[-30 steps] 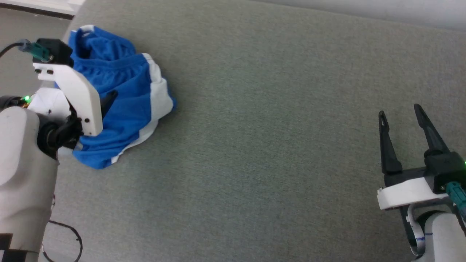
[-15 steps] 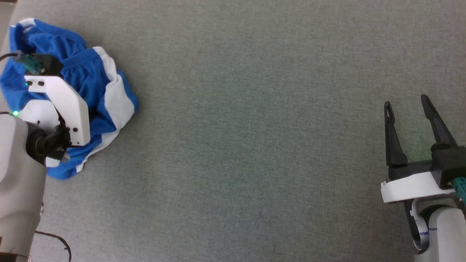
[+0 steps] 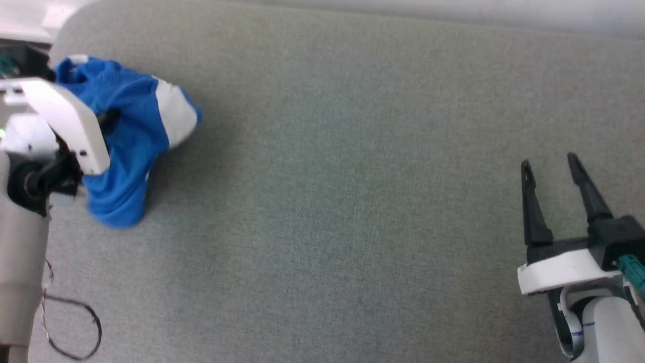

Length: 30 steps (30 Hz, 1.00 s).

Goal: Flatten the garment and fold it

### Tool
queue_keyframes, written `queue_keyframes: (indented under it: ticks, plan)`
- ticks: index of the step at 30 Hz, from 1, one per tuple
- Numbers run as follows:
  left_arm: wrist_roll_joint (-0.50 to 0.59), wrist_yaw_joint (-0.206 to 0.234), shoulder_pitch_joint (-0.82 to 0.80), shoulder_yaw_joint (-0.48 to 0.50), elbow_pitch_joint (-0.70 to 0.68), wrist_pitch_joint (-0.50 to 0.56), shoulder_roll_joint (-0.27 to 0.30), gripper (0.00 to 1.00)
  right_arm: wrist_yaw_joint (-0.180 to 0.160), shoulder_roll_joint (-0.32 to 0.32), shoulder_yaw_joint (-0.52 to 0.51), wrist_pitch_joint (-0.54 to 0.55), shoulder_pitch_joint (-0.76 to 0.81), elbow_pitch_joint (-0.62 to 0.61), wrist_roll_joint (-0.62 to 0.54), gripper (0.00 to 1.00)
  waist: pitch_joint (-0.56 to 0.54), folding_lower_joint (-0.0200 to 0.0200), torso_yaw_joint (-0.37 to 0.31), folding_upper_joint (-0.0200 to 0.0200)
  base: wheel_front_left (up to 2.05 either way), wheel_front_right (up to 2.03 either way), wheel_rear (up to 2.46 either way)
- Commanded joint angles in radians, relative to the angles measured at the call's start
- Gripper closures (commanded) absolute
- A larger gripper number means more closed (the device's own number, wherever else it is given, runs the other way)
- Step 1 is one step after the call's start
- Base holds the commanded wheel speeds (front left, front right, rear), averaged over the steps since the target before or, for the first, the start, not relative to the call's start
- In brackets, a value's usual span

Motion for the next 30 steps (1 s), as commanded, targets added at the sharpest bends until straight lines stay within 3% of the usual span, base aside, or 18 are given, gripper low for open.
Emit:
queue_keyframes:
  ticks: [1, 7, 13, 18, 24, 30]
  plan:
    - [-0.010, -0.006, -0.029, 0.011, -0.023, -0.015, -0.005, 1.00, -0.002, 0.001, 0.001, -0.010, 0.012, 0.012, 0.013, 0.00, -0.085, 0.0001, -0.006, 0.0000, 0.00, 0.00, 0.00]
    - [-0.002, 0.044, -0.072, 0.023, -0.110, -0.040, -0.026, 1.00, -0.002, 0.001, 0.005, -0.026, 0.054, 0.061, 0.052, 0.00, -0.192, 0.0001, -0.032, 0.0000, 0.00, 0.00, 0.00]
    - [-0.025, 0.078, -0.101, 0.009, -0.206, -0.020, -0.089, 1.00, -0.002, 0.001, 0.002, -0.033, 0.100, 0.088, 0.082, 0.00, -0.279, 0.0001, -0.083, 0.0000, 0.00, 0.00, 0.00]
    - [-0.037, 0.105, -0.104, -0.018, -0.285, -0.011, -0.153, 1.00, -0.002, 0.001, -0.004, -0.034, 0.120, 0.094, 0.094, 0.00, -0.313, 0.0001, -0.124, 0.0000, 0.00, 0.00, 0.00]
    - [-0.081, 0.145, -0.093, -0.070, -0.413, 0.010, -0.278, 1.00, -0.002, 0.001, -0.015, -0.035, 0.133, 0.074, 0.102, 0.00, -0.312, 0.0001, -0.185, 0.0000, 0.00, 0.00, 0.00]
    - [-0.102, 0.143, -0.046, -0.154, -0.522, 0.012, -0.373, 1.00, -0.002, 0.001, -0.030, -0.035, 0.121, 0.053, 0.103, 0.00, -0.264, 0.0001, -0.243, 0.0000, 0.00, 0.00, 0.00]
